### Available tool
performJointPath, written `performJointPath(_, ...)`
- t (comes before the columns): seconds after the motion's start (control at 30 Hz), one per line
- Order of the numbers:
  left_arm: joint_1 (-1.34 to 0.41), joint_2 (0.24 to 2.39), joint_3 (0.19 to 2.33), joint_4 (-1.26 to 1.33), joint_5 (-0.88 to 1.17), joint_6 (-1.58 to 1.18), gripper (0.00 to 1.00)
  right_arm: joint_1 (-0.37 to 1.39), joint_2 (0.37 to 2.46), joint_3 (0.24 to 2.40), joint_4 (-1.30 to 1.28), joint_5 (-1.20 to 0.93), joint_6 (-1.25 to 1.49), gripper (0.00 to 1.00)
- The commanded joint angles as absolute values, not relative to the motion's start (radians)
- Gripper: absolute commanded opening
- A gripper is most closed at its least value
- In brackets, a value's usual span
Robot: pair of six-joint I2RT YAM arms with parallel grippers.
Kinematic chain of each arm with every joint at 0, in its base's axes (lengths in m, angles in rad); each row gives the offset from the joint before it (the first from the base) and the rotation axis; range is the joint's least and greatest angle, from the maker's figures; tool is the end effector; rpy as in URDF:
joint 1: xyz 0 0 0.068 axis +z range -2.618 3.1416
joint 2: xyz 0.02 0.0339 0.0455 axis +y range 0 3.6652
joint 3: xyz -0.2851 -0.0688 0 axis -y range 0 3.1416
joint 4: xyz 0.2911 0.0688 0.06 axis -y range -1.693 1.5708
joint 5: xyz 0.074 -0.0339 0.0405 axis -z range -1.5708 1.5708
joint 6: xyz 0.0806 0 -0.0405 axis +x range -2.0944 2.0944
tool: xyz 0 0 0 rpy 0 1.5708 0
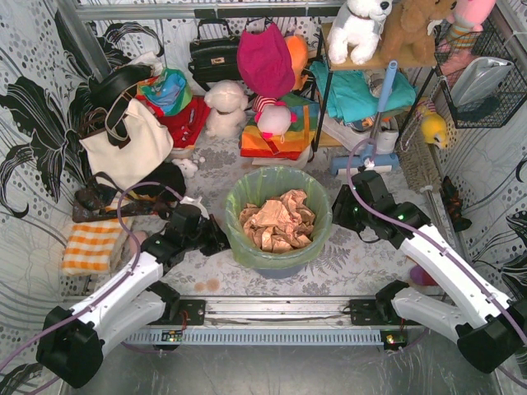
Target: Tie the trash bag
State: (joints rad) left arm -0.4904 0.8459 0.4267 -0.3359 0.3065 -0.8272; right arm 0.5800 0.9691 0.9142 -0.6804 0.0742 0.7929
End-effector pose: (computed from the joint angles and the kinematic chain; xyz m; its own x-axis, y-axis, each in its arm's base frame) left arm 0.1924 -0.1303 0.1599 -0.8824 -0.3244 -0.3407 -0.0098 0.7369 -0.6760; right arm 0.2267 0.1414 0.2889 -0.7503 0.3577 -0.5559 0.0485 0.8684 0.4934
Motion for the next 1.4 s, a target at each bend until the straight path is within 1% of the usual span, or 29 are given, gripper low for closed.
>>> performJointPath(0.0, -0.491, 0.846, 0.475, -0.333, 0.291, -0.805, 0.0, 0.547, 0.959, 0.862, -0.581, -0.007, 0.812, 0.41)
performJointPath(0.37, -0.49, 0.836, 0.482, -0.337, 0.284, -0.813, 0.0, 0.503, 0.926, 0.774, -0.53, -0.046, 0.827, 0.28)
performJointPath(0.63, -0.491, 0.834, 0.486, -0.335, 0.285, -0.813, 0.0, 0.498, 0.909, 0.722, -0.447, -0.128, 0.875, 0.27)
performJointPath(0.7, -0.491, 0.836, 0.483, -0.332, 0.284, -0.813, 0.0, 0.498, 0.906, 0.708, -0.427, -0.142, 0.89, 0.25)
performJointPath(0.8, -0.491, 0.832, 0.481, -0.334, 0.281, -0.813, 0.0, 0.498, 0.898, 0.707, -0.433, -0.135, 0.895, 0.17)
performJointPath(0.93, -0.491, 0.816, 0.491, -0.36, 0.28, -0.811, 0.0, 0.498, 0.87, 0.713, -0.471, -0.102, 0.887, 0.0)
performJointPath(1.03, -0.491, 0.794, 0.519, -0.406, 0.289, -0.808, 0.0, 0.498, 0.835, 0.713, -0.486, -0.089, 0.87, 0.0)
performJointPath(1.17, -0.491, 0.773, 0.598, -0.536, 0.31, -0.766, 0.0, 0.498, 0.766, 0.718, -0.513, -0.086, 0.865, 0.0)
performJointPath(1.37, -0.491, 0.739, 0.709, -0.674, 0.328, -0.753, 0.0, 0.499, 0.724, 0.769, -0.552, -0.115, 0.862, 0.0)
